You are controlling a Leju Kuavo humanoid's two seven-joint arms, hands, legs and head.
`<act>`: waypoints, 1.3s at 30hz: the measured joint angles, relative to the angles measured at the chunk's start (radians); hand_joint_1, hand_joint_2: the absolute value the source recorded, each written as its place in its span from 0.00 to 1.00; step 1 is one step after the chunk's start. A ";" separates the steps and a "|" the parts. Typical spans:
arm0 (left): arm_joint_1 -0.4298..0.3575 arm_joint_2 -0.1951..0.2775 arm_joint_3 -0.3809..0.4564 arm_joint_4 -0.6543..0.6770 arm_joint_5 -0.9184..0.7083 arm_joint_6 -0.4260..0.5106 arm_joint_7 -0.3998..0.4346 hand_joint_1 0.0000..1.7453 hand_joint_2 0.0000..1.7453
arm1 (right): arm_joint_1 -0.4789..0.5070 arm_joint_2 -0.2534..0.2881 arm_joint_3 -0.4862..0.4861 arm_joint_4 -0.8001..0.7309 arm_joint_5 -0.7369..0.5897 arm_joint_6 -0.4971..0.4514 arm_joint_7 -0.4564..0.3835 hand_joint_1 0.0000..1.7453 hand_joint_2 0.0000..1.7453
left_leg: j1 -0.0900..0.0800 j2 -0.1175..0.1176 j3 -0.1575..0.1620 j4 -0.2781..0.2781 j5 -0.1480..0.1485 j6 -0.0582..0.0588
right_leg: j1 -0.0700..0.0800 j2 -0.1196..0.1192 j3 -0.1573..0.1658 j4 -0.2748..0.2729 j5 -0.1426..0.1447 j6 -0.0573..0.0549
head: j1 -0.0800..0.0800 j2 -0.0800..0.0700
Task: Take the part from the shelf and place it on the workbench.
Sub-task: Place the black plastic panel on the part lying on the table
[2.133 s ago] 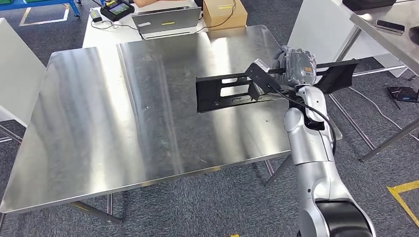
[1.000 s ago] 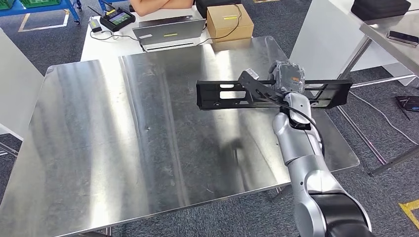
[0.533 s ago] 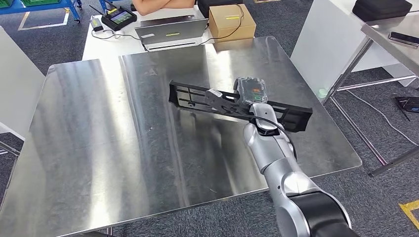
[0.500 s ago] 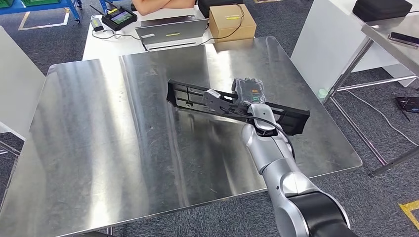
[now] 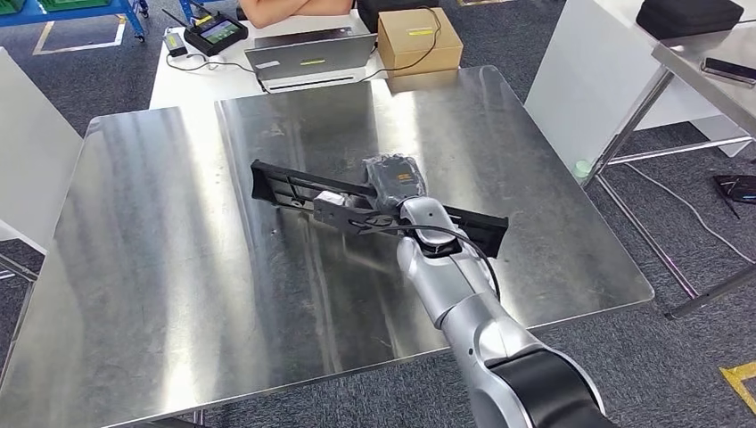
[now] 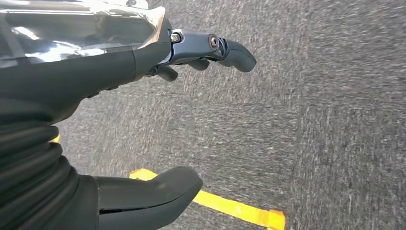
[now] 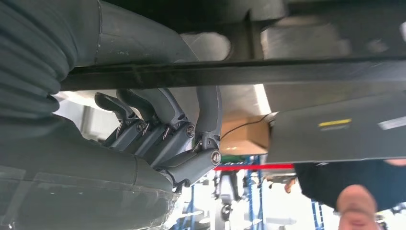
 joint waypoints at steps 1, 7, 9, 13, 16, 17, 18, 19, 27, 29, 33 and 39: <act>0.000 0.000 0.000 0.000 0.000 0.000 0.002 0.00 1.00 | 0.000 0.002 0.001 0.000 0.000 0.001 0.000 1.00 1.00 | 0.002 0.001 0.003 -0.006 0.002 0.002 | 0.003 0.000 0.001 -0.001 0.000 0.001 | 0.000 0.000; 0.005 -0.007 0.000 0.002 -0.005 0.002 0.010 0.00 1.00 | 0.014 0.010 0.023 0.011 -0.011 0.011 0.001 1.00 1.00 | 0.029 0.009 0.033 -0.037 0.010 -0.003 | -0.006 -0.004 -0.088 0.185 -0.063 0.031 | 0.002 0.000; 0.006 -0.007 0.000 0.004 -0.006 0.002 0.010 0.00 1.00 | 0.013 0.012 0.025 0.011 -0.011 0.011 0.001 1.00 1.00 | 0.032 0.006 0.032 -0.025 0.001 -0.018 | -0.009 -0.007 -0.019 0.050 -0.017 0.038 | 0.002 0.000; 0.007 -0.006 0.000 0.006 -0.006 0.004 0.010 0.00 1.00 | 0.010 0.018 0.030 0.012 -0.011 0.011 0.001 1.00 1.00 | 0.031 0.005 0.030 -0.018 -0.003 -0.022 | -0.005 -0.004 0.008 0.004 0.000 0.004 | 0.001 0.000; 0.008 -0.006 0.000 0.006 -0.006 0.005 0.010 0.00 1.00 | 0.008 0.019 0.032 0.013 -0.011 0.011 0.001 0.50 0.50 | 0.032 0.005 0.033 -0.021 -0.001 -0.011 | -0.002 -0.003 0.008 0.004 0.001 0.002 | 0.001 0.000; 0.008 -0.006 0.000 0.007 -0.006 0.006 0.010 0.00 1.00 | 0.008 0.019 0.032 0.013 -0.011 0.011 0.001 0.25 0.25 | 0.033 0.005 0.033 -0.023 0.000 -0.012 | 0.000 -0.003 0.008 0.004 0.001 0.001 | 0.000 0.000; 0.009 -0.006 0.000 0.007 -0.006 0.007 0.010 0.00 1.00 | 0.008 0.019 0.032 0.013 -0.011 0.011 0.001 0.00 0.00 | 0.034 0.005 0.034 -0.024 0.001 -0.015 | 0.002 -0.003 0.008 0.005 0.000 0.000 | 0.000 0.000; 0.009 -0.007 0.000 0.007 -0.006 0.007 0.010 0.00 1.00 | 0.008 0.019 0.032 0.013 -0.010 0.011 0.001 0.00 0.00 | 0.035 0.005 0.034 -0.024 0.001 -0.022 | 0.003 -0.003 0.008 0.005 -0.001 -0.001 | 0.000 0.000; 0.009 -0.008 0.000 0.007 -0.006 0.008 0.010 0.00 0.00 | 0.008 0.018 0.032 0.013 -0.010 0.011 0.003 0.00 0.00 | 0.035 0.007 0.033 -0.024 -0.003 -0.054 | 0.005 -0.001 0.008 0.005 -0.002 -0.009 | 0.001 0.000; 0.009 -0.008 0.000 0.007 -0.006 0.008 0.010 0.00 0.00 | 0.008 0.018 0.032 0.014 -0.010 0.011 0.003 0.00 0.00 | 0.033 0.006 0.032 -0.022 -0.003 -0.054 | 0.003 -0.001 0.008 0.005 -0.002 -0.009 | 0.001 0.000; 0.009 -0.008 0.000 0.007 -0.006 0.008 0.010 0.00 0.00 | 0.008 0.018 0.032 0.016 -0.010 0.011 0.003 0.00 0.00 | 0.029 0.006 0.031 -0.020 -0.004 -0.052 | 0.000 -0.001 0.008 0.005 -0.002 -0.009 | 0.001 0.000; 0.009 -0.008 0.000 0.007 -0.007 0.008 0.010 0.00 0.00 | 0.008 0.018 0.032 0.017 -0.010 0.011 0.003 0.00 0.00 | 0.028 0.006 0.031 -0.018 -0.005 -0.050 | -0.001 -0.001 0.008 0.005 -0.002 -0.009 | 0.001 0.000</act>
